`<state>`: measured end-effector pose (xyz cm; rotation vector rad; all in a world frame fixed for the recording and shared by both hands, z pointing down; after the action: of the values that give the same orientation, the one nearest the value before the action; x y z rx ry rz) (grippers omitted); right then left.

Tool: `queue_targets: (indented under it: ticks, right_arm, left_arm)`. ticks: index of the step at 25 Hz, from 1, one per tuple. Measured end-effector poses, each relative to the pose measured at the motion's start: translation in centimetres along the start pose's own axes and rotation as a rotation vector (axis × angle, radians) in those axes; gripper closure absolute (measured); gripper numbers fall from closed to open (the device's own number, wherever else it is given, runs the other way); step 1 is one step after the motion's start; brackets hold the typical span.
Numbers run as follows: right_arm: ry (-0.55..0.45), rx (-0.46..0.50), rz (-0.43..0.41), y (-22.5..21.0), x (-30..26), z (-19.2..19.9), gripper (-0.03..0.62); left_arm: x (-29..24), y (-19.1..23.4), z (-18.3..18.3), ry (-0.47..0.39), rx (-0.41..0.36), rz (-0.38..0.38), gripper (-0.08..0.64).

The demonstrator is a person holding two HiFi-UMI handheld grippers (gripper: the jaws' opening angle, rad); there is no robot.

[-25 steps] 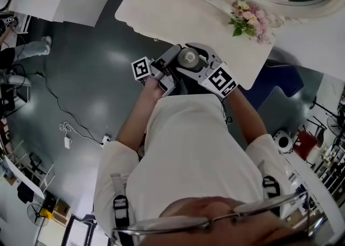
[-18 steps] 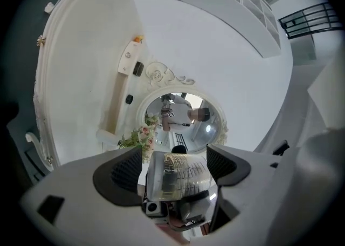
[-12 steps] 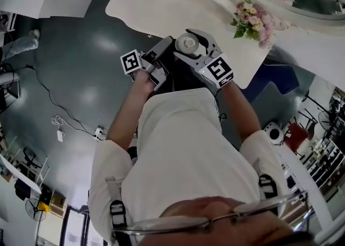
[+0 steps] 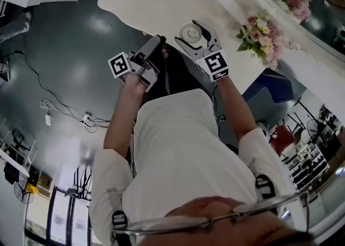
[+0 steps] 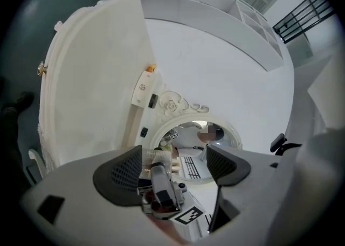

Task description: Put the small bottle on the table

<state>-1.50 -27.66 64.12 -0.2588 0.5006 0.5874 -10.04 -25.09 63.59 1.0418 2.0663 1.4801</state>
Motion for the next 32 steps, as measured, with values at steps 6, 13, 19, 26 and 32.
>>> queue_targets:
  ticks: [6, 13, 19, 26, 32]
  right_arm:
    - [0.046, -0.024, 0.000, -2.0, -3.1, 4.9, 0.247]
    - [0.089, -0.044, -0.005, -3.5, -6.2, 8.6, 0.247]
    - [0.104, -0.055, 0.000, -4.0, -7.7, 9.4, 0.247]
    - [0.115, -0.066, 0.018, -4.8, -8.4, 10.2, 0.247]
    - [0.122, -0.067, 0.014, -4.8, -8.7, 10.7, 0.247]
  left_arm:
    - [0.4, 2.0, -2.1, -0.062, -0.011, -0.013, 0.186]
    - [0.0, 2.8, -2.2, -0.094, 0.004, -0.007, 0.186]
    - [0.0, 2.9, -1.9, -0.099, 0.013, -0.011, 0.186]
    - [-0.3, 3.0, -2.1, -0.104, 0.011, -0.018, 0.186]
    - [-0.6, 3.1, -2.2, -0.103, 0.005, -0.030, 0.186]
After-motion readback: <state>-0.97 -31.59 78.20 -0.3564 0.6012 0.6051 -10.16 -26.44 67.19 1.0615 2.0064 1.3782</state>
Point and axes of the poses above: the fingertips, and each gripper's own axes: x backward along the fingers, y to its left, z out of its underside, the point moved 1 cm from there along x, backward along the fingers, and after that the axes turned 2 degrees about x, right-handed, at the moved point
